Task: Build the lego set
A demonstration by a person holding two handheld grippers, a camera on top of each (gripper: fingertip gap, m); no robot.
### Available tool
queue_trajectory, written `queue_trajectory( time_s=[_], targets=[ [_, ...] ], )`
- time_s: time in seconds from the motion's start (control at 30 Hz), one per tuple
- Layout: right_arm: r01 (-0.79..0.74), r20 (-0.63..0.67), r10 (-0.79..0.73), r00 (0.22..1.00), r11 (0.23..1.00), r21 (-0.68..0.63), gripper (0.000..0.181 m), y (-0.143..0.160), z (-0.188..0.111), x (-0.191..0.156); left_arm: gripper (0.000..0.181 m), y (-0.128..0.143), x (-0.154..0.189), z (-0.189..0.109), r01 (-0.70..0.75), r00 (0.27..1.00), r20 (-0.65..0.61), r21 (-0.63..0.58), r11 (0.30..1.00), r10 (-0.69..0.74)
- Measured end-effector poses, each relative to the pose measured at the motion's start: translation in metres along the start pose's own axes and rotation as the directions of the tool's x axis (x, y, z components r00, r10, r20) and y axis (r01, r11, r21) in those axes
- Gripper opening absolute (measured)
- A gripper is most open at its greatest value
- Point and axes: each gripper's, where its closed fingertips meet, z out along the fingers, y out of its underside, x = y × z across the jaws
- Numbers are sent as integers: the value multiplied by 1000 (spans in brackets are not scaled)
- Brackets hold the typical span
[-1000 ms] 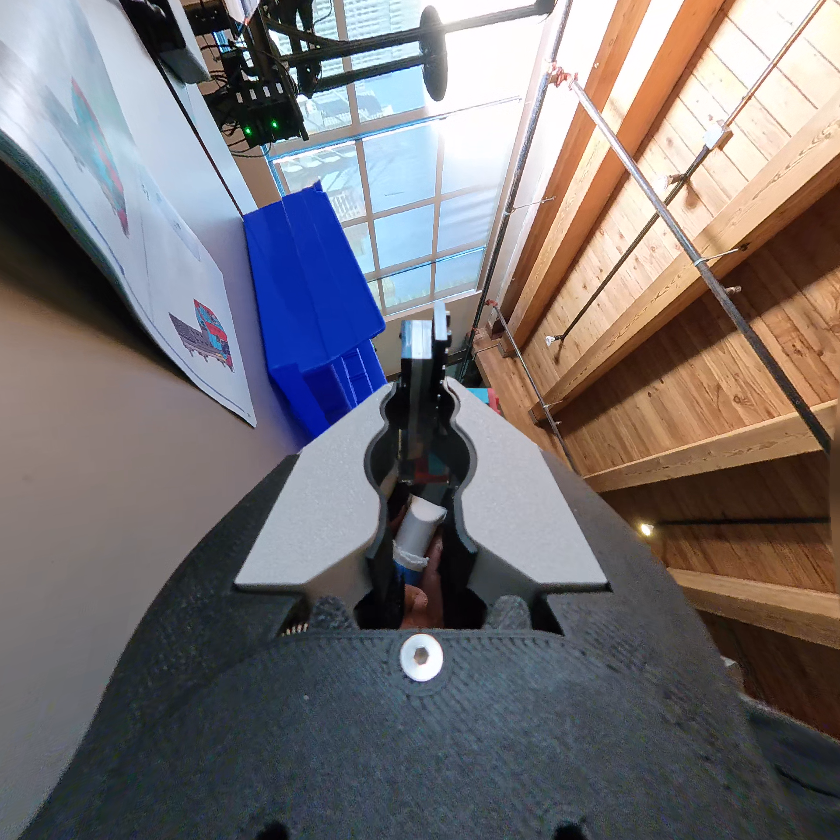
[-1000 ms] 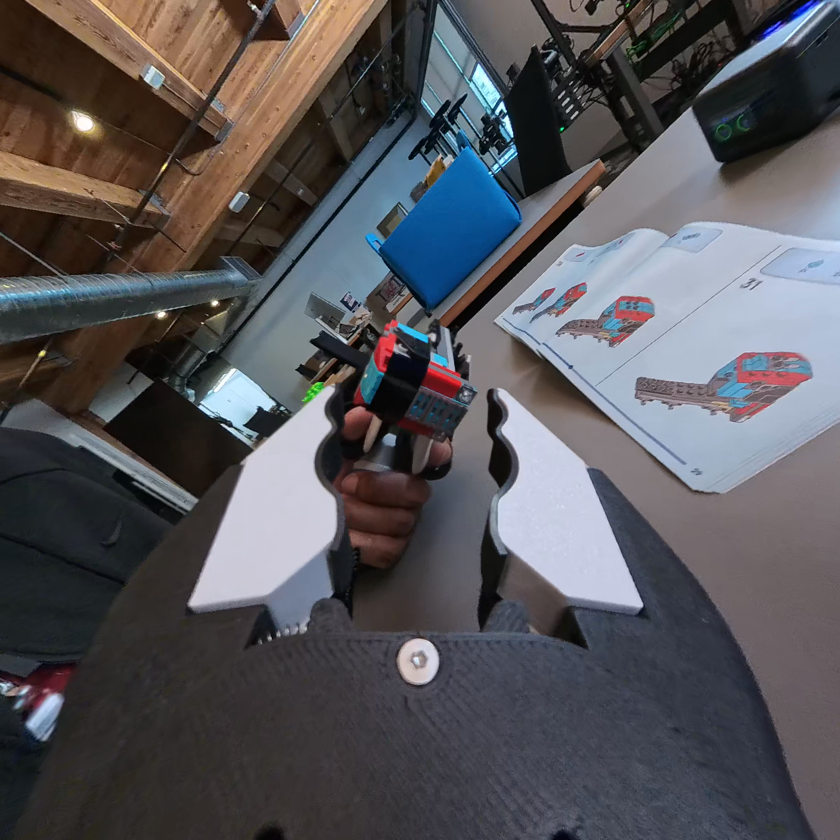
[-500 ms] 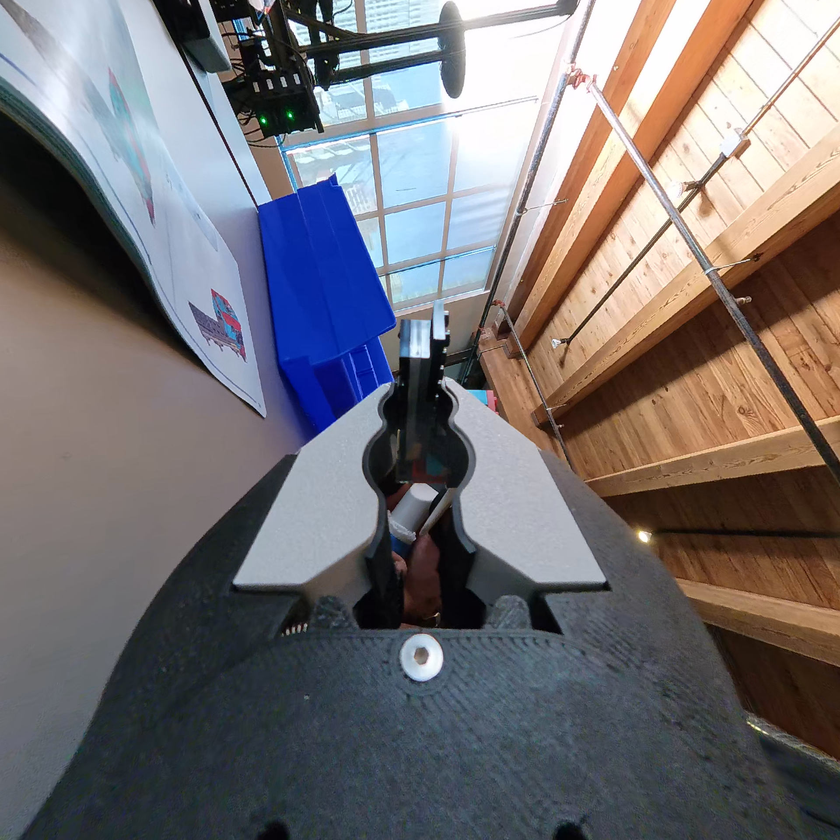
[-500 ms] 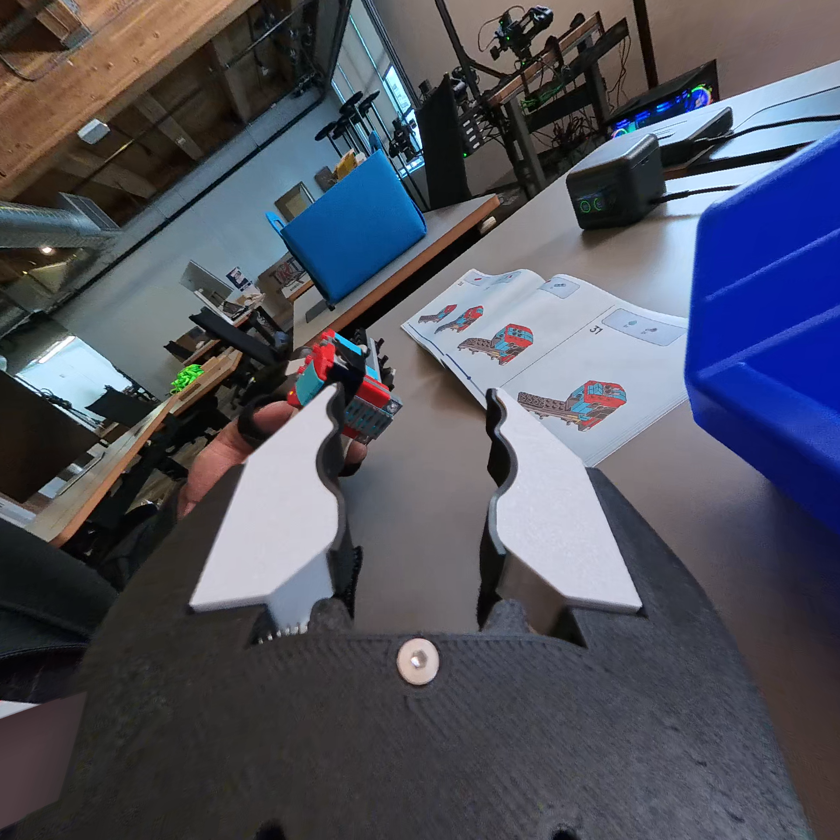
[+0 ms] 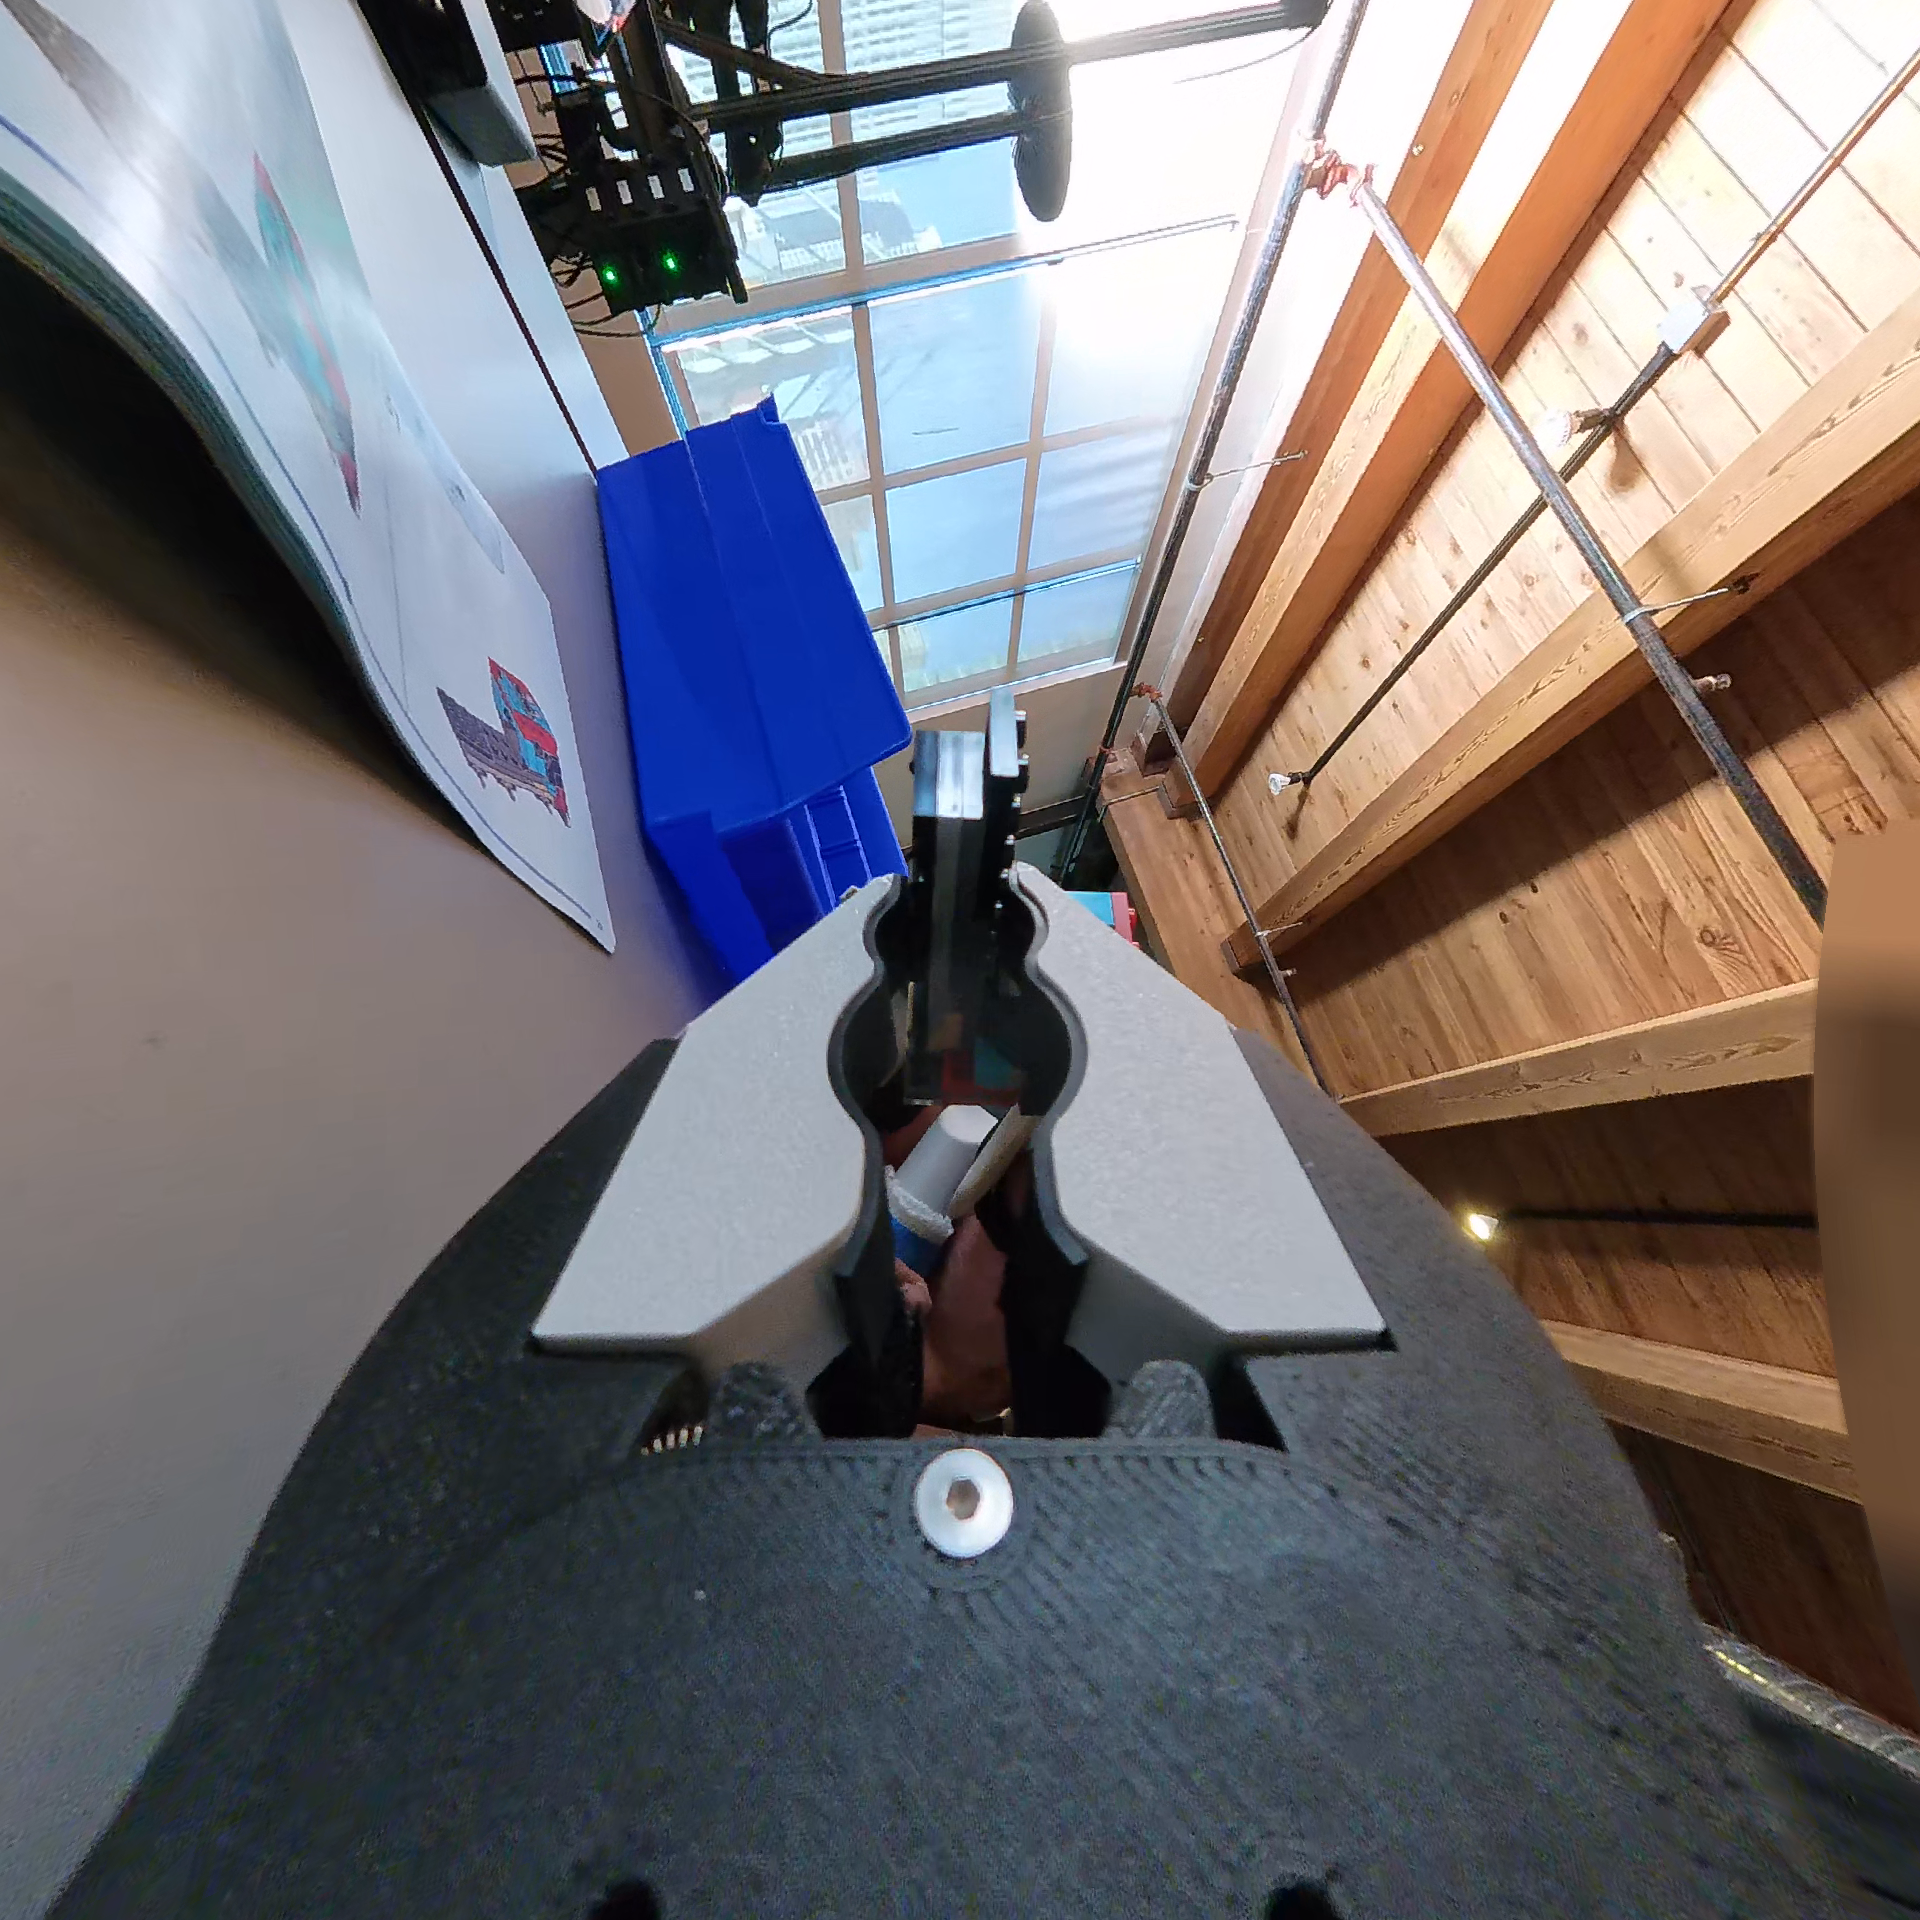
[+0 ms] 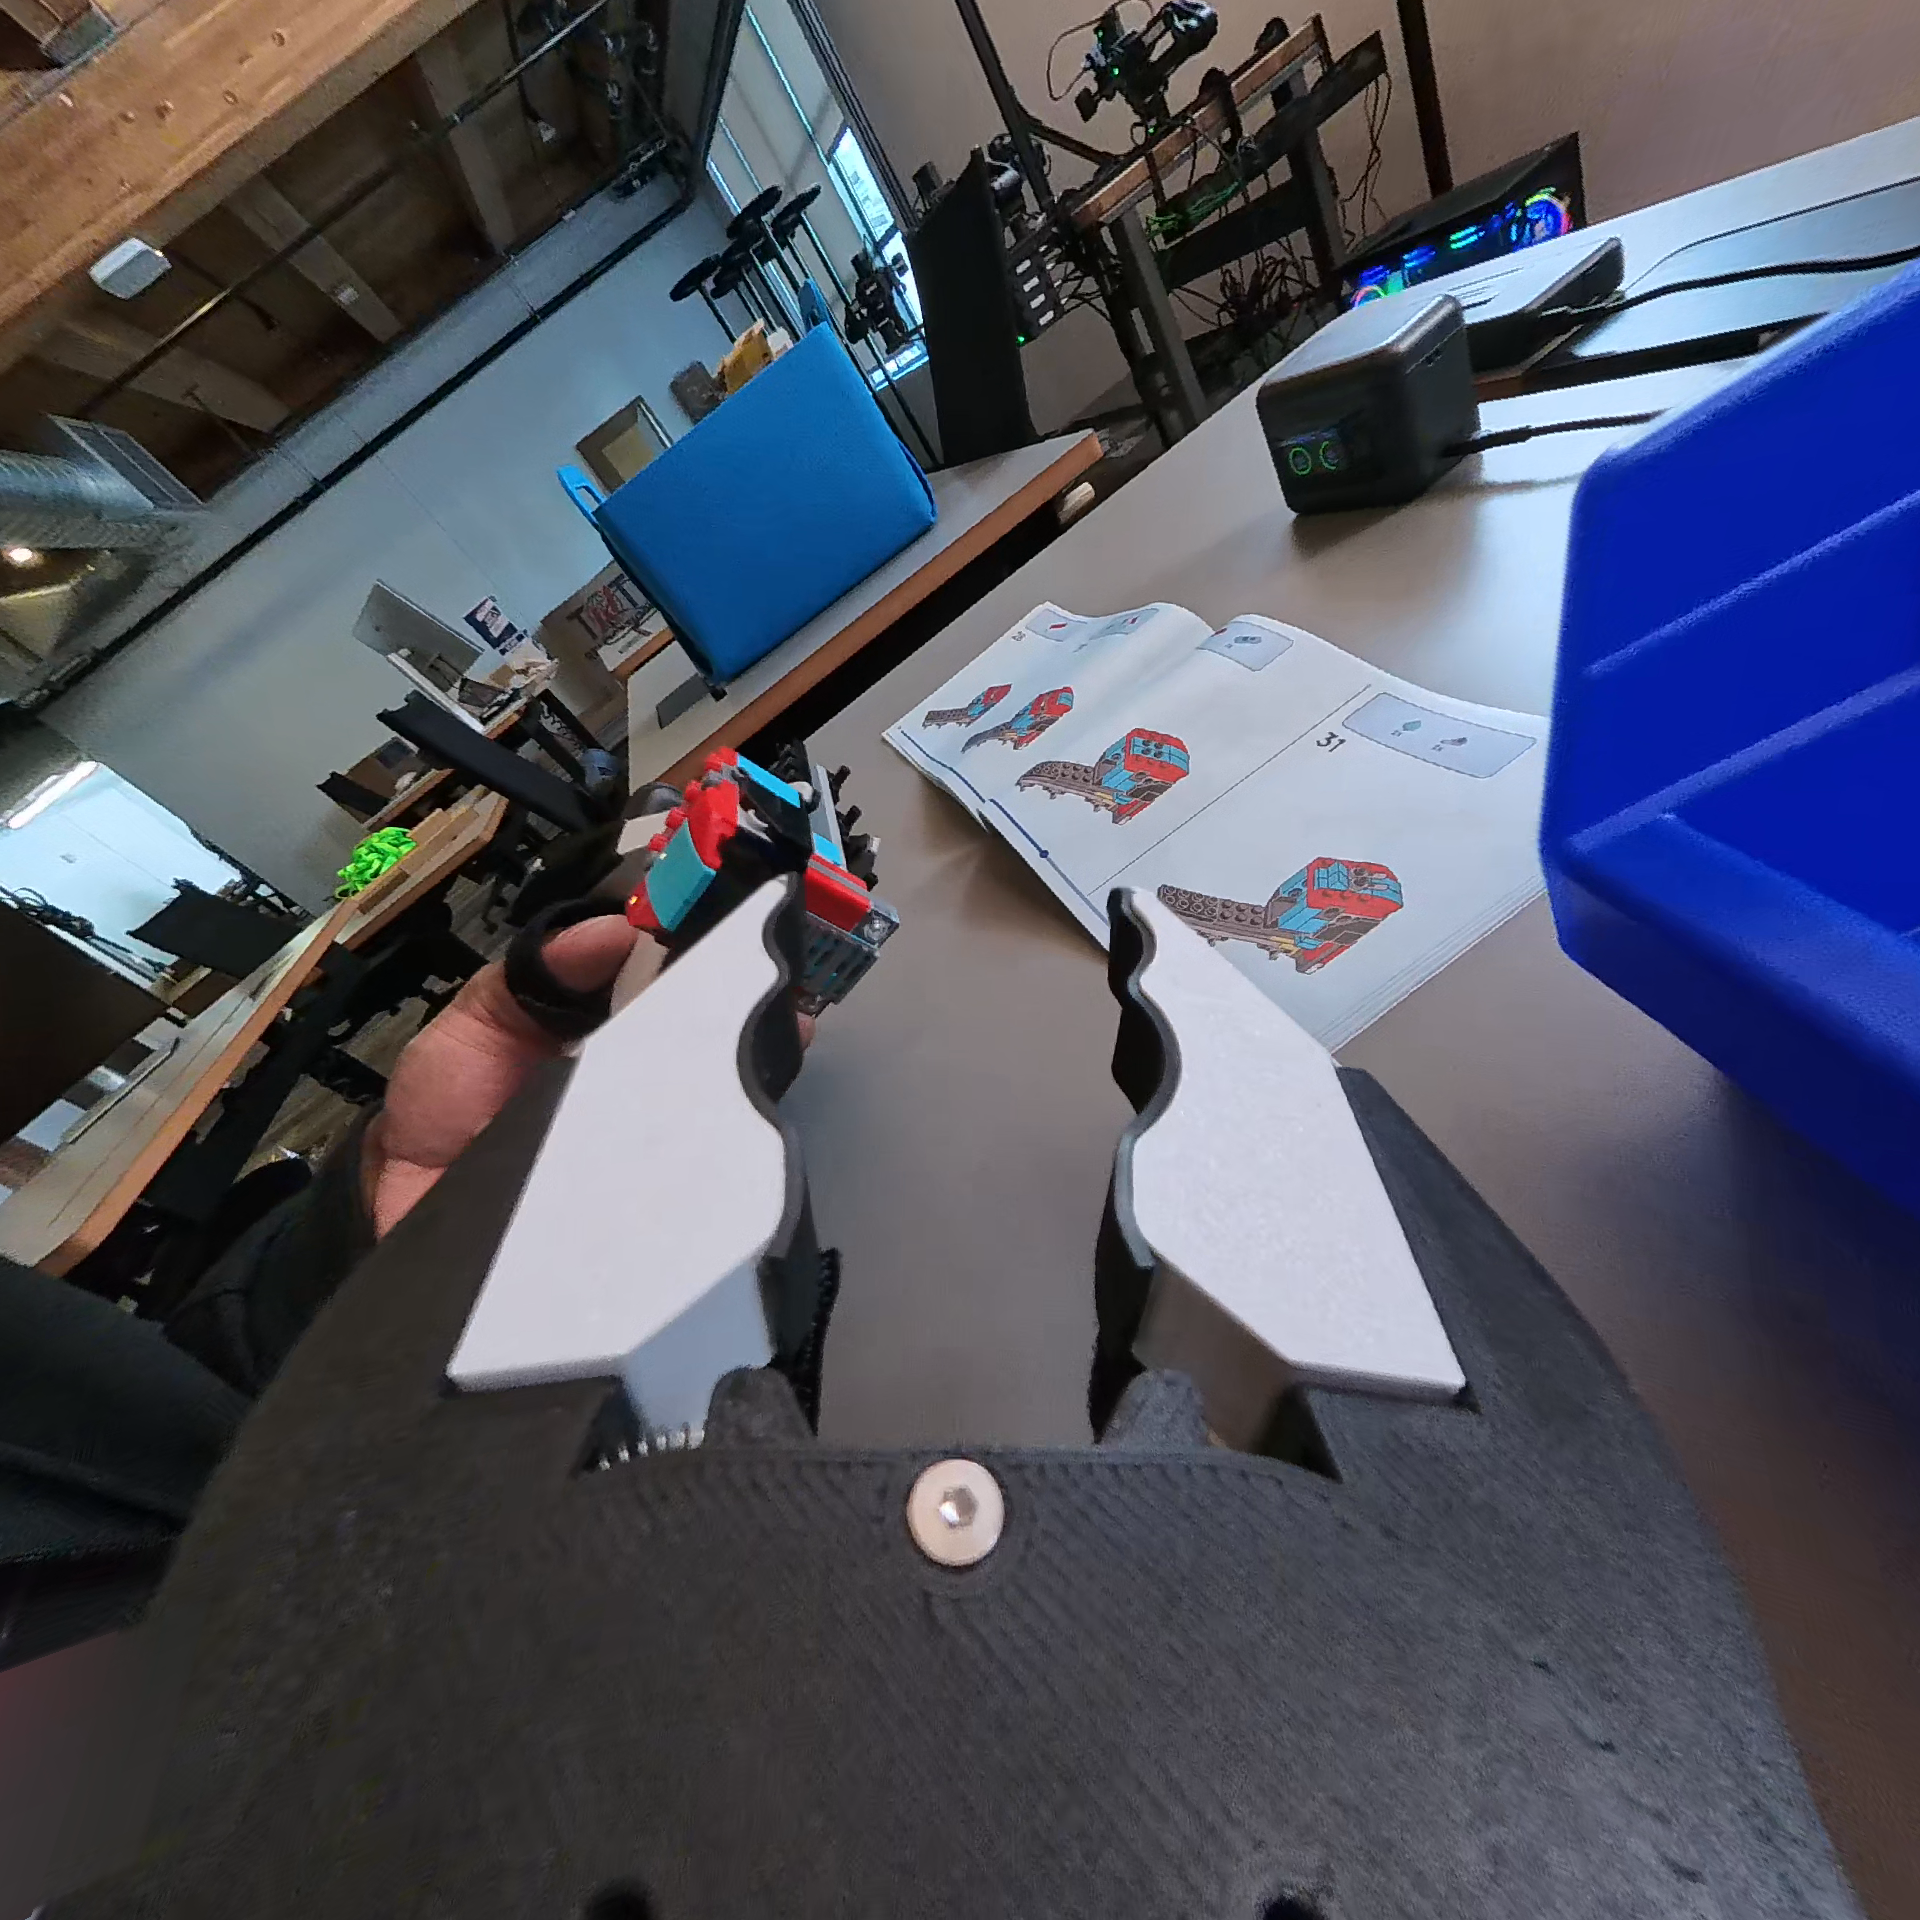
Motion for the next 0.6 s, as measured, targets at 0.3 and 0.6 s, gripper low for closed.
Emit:
queue_trajectory(
  time_s=[0.3, 0.6],
  targets=[
    [6, -1, -6, 1000, 1000, -8, 55, 2, 0, -2, 16, 0, -1, 1, -7, 1000, 7, 1, 1000, 7],
    [50, 4, -50, 999, 998, 42, 47, -15, -20, -5, 16, -1, 0, -1, -10, 1000, 1, 0, 1000, 10]
  ],
)
